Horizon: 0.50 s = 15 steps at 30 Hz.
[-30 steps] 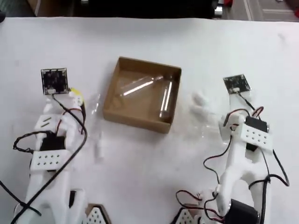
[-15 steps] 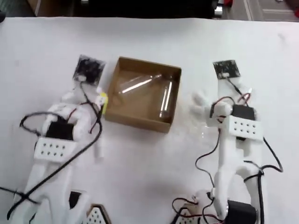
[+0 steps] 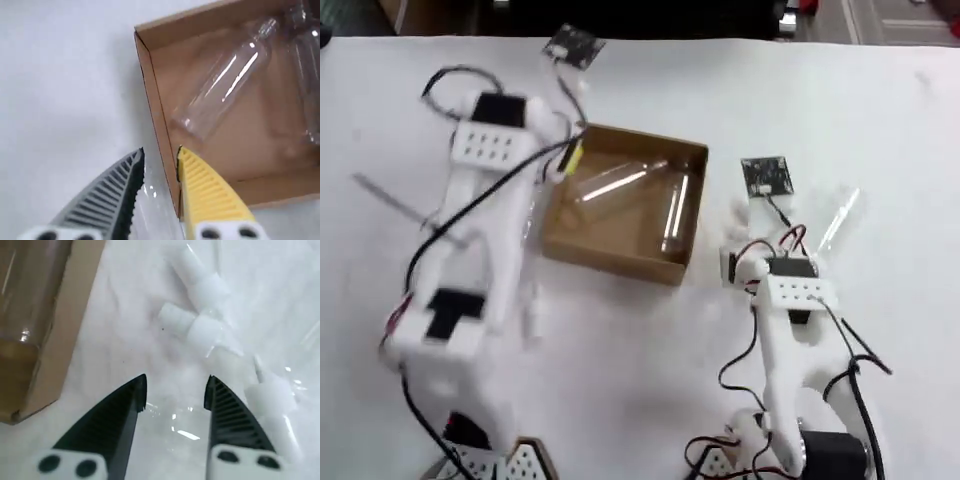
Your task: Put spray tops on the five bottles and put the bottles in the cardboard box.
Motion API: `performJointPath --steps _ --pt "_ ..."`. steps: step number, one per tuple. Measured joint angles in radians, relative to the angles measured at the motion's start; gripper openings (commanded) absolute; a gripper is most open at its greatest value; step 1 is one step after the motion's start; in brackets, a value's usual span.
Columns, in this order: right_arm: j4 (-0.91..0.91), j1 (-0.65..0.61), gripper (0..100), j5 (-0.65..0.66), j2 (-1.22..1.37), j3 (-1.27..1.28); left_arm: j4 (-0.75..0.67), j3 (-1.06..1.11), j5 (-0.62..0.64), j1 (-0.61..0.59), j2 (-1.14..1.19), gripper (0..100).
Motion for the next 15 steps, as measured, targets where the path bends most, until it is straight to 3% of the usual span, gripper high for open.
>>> performJointPath --steps 11,15 --pt "-0.041 0.0 16.3 0.0 -0.002 0.002 0.267 -0.951 0.1 -0.023 0.749 18" --pt "-0.071 0.0 16.3 0.0 -0.002 0.014 0.31 -1.151 0.104 -0.028 0.91 6"
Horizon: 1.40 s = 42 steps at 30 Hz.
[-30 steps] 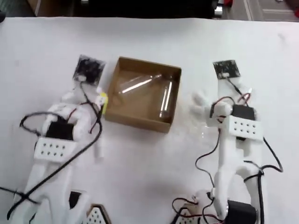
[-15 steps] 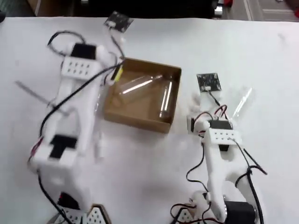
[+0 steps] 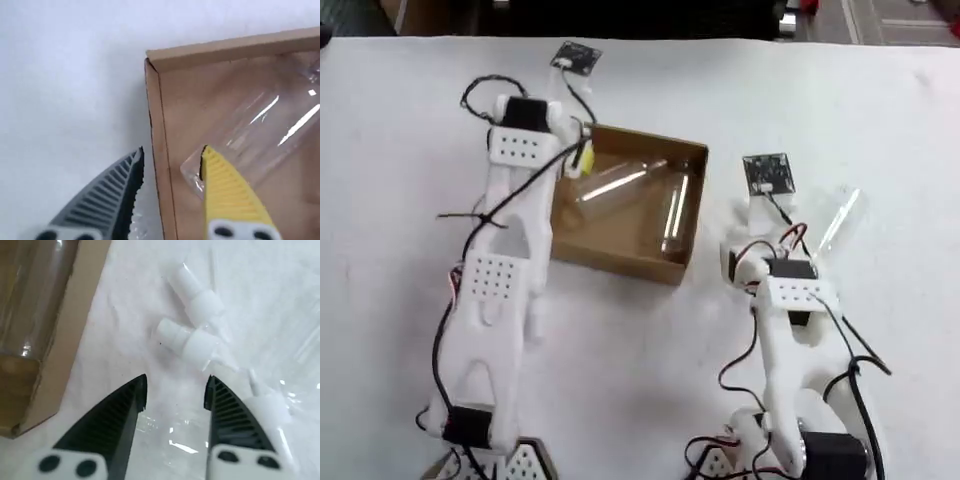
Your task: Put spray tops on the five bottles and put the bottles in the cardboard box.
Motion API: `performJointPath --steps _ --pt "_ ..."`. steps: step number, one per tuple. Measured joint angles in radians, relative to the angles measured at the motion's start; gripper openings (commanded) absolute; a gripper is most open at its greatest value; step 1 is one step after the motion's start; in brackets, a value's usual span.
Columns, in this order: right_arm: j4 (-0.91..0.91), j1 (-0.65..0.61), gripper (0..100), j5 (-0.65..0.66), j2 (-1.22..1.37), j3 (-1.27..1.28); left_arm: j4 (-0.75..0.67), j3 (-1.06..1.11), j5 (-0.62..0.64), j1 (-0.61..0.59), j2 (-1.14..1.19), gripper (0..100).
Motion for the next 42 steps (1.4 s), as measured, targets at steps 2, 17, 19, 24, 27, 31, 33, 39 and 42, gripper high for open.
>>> performJointPath --steps 2,17,19,24,27,31,33,39,42 --pt "-0.002 0.002 16.3 0.0 0.0 0.0 0.002 -0.006 0.0 0.003 0.018 2" --pt "-0.014 0.002 16.3 0.0 0.0 0.0 0.029 -0.006 0.169 -0.048 0.021 2" --pt "-0.017 0.002 16.3 0.0 0.0 0.0 0.029 -0.006 0.173 -0.048 0.021 2" --pt "-0.028 0.002 16.3 0.0 0.0 0.0 0.023 0.14 0.176 -0.006 -0.044 2" --pt "-0.029 0.002 16.3 0.0 0.0 0.0 0.021 0.316 0.23 0.025 -0.147 2" --pt "-0.029 0.002 16.3 0.0 0.0 0.0 0.021 0.545 0.305 0.037 -0.278 2" --pt "-0.029 0.002 16.3 0.0 0.0 0.0 0.021 0.632 0.31 0.04 -0.325 2" --pt "-0.029 0.002 16.3 0.0 0.0 0.006 0.021 0.775 0.256 0.046 -0.407 2" --pt "-0.029 0.002 16.3 0.0 0.0 0.015 0.021 0.786 0.201 0.046 -0.414 2"
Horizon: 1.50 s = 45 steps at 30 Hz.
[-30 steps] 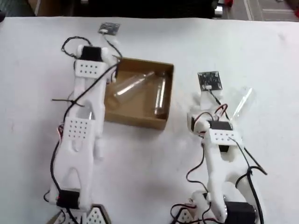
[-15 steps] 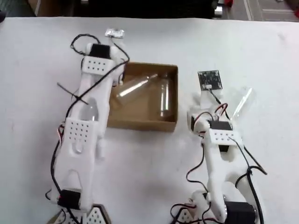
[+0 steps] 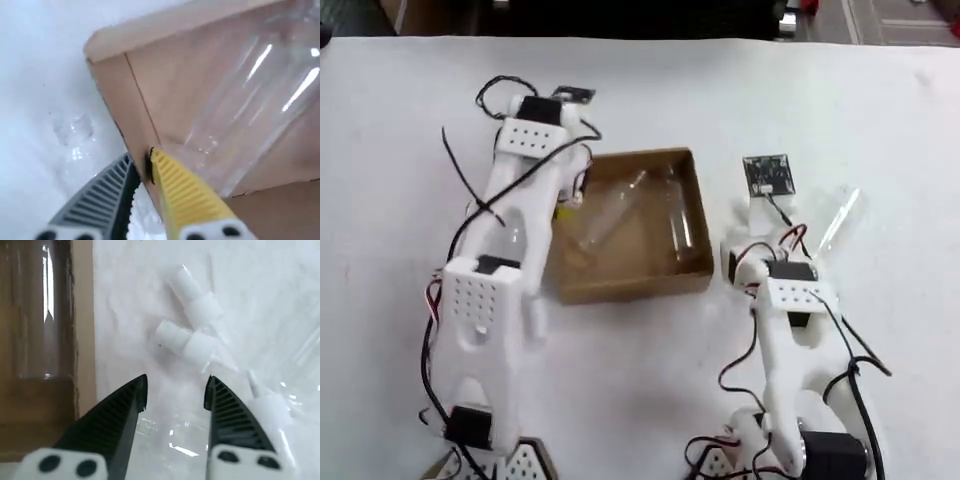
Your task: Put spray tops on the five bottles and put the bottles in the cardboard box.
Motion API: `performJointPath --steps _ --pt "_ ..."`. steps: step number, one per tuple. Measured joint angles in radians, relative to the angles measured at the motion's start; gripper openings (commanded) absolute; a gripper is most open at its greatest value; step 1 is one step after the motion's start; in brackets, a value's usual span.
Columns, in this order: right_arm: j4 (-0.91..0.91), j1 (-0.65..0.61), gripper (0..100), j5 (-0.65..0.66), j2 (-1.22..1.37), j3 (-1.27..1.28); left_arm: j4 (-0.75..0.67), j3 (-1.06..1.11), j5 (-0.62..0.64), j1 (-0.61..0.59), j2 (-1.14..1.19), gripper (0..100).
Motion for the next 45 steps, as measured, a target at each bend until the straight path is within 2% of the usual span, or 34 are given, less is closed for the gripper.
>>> performJointPath --steps 10,17,21,25,33,39,45 --pt "0.0 0.0 16.3 0.0 0.0 0.0 0.0 0.008 -0.196 0.0 -0.002 2" --pt "0.0 0.0 16.3 0.0 0.0 0.0 0.0 0.02 -0.21 0.002 -0.003 2" --pt "0.0 0.0 16.3 0.0 0.0 0.0 0.0 0.032 -0.207 0.002 -0.011 11" --pt "0.0 0.0 16.3 0.0 0.0 0.0 0.0 0.035 -0.15 0.002 -0.018 13" --pt "0.0 0.0 16.3 0.0 0.0 0.0 0.006 0.035 -0.146 0.003 -0.293 13" --pt "0.0 0.0 16.3 0.0 0.0 0.0 0.008 0.034 -0.27 0.086 -0.488 13" --pt "0.0 0.026 16.3 0.0 0.0 0.0 0.0 0.017 -0.509 0.221 -0.387 23"
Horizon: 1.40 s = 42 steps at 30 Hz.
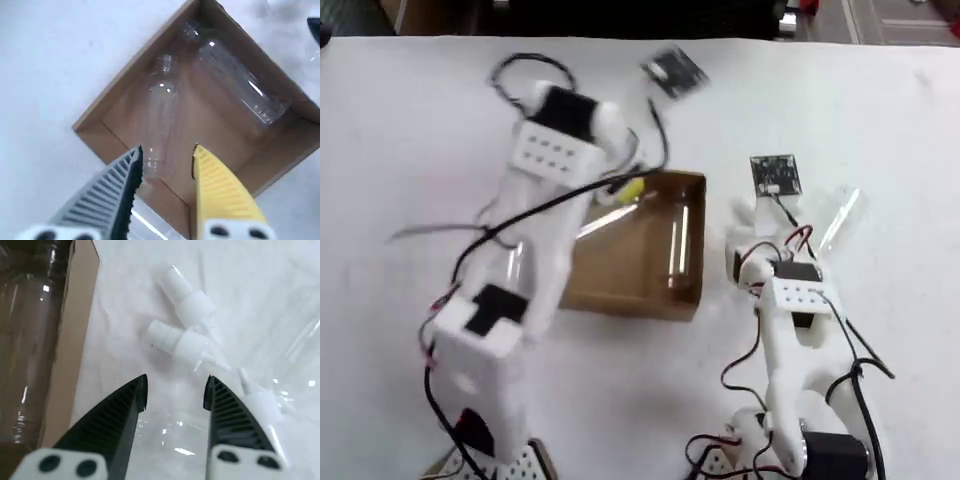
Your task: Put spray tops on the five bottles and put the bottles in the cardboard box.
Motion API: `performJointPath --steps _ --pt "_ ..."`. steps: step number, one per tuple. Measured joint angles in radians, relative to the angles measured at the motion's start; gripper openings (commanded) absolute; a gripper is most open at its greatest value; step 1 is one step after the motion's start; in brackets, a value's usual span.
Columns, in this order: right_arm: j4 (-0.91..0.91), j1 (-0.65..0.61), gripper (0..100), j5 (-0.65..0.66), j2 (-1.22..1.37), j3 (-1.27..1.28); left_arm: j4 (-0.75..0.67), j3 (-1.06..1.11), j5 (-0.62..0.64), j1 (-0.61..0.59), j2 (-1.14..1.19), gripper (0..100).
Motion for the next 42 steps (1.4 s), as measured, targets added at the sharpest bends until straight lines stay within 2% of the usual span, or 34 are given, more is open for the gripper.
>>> performJointPath --steps 3,15,25,32,37,42 --pt "-0.003 0.002 16.3 0.0 0.0 0.0 -0.012 -0.049 -0.087 -0.002 0.121 24" --pt "-0.029 0.008 16.3 0.0 0.0 0.0 -0.018 -0.416 -0.275 -0.028 0.546 24" --pt "-0.029 0.008 16.3 0.0 0.0 0.0 -0.018 -0.585 -0.282 -0.014 0.727 24" --pt "-0.029 0.008 16.3 0.0 0.0 0.0 -0.018 -0.592 -0.282 0.0 0.744 9" --pt "-0.029 0.008 16.3 0.0 0.0 0.0 -0.008 -0.614 -0.282 0.029 0.738 2" --pt "-0.029 0.008 16.3 0.0 0.0 0.0 0.011 -0.684 -0.256 0.029 0.681 6"
